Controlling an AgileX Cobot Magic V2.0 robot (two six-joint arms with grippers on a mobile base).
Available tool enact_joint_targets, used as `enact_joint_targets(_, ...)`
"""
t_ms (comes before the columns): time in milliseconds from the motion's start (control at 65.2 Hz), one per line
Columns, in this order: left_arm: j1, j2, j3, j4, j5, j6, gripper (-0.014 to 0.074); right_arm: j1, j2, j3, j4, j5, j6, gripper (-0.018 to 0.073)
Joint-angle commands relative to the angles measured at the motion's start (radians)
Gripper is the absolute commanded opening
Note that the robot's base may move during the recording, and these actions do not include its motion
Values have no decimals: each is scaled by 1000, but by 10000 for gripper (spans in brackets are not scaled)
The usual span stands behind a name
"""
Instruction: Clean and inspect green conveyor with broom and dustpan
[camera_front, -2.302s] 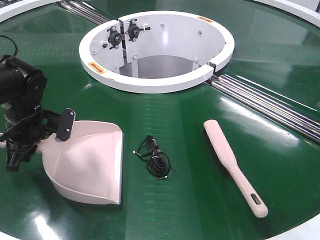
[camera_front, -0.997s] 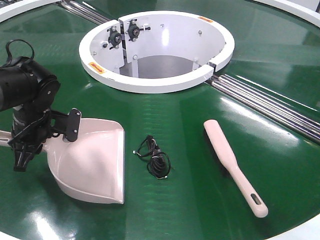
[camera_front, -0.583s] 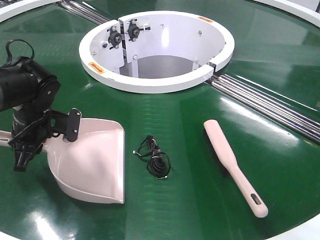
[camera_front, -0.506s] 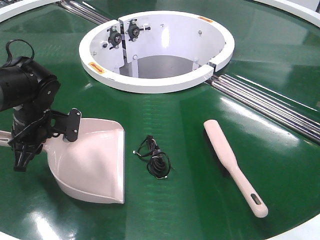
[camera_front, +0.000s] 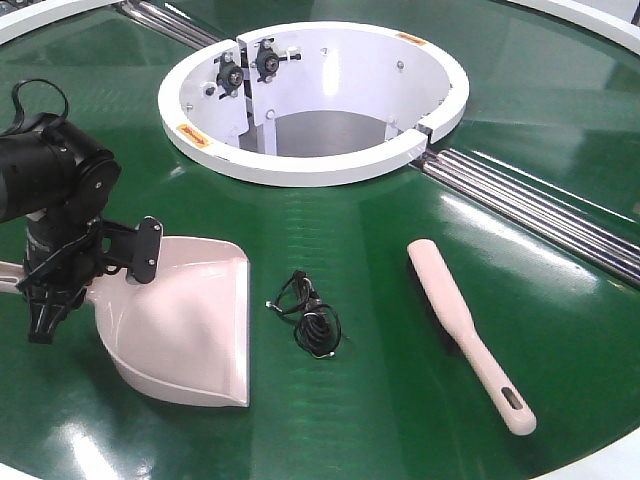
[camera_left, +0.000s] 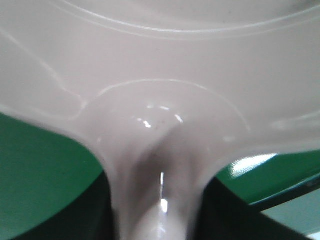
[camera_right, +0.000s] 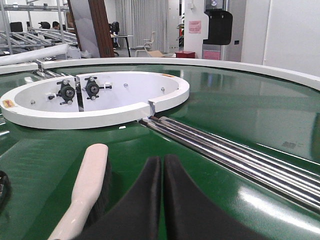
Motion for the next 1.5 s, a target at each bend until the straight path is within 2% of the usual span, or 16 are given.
enact_joint_targets(0, -7, -41, -29, 15, -1, -18, -6, -6, -10, 1, -9, -127, 5, -9)
enact_joint_targets(153, -7, -41, -29, 15, -1, -18, -6, -6, -10, -4, -9, -245, 5, -9)
enact_joint_targets(230, -7, -41, -29, 15, -1, -18, -6, -6, -3, -39, -1, -247, 52, -9)
enact_joint_targets(368, -7, -41, -29, 15, -1, -18, -6, -6, 84, -180, 4, -121, 163, -9)
enact_joint_targets(706, -7, -41, -29, 15, -1, -18, -6, -6, 487, -497, -6, 193, 143, -9)
enact_joint_targets(1059, -7, -41, -29, 15, -1, -18, -6, -3, 712, -514, -38, 206, 140, 6)
enact_joint_targets(1197, -7, -41, -29, 15, -1, -18, -6, -2, 729, -543, -32, 306, 75, 96)
enact_joint_targets(1381, -7, -41, -29, 15, -1, -18, -6, 2, 729, -638, -10, 456, 29, 335)
enact_joint_targets(1488, -7, -41, -29, 15, -1, -18, -6, 74, 756, -673, -9, 501, -26, 450)
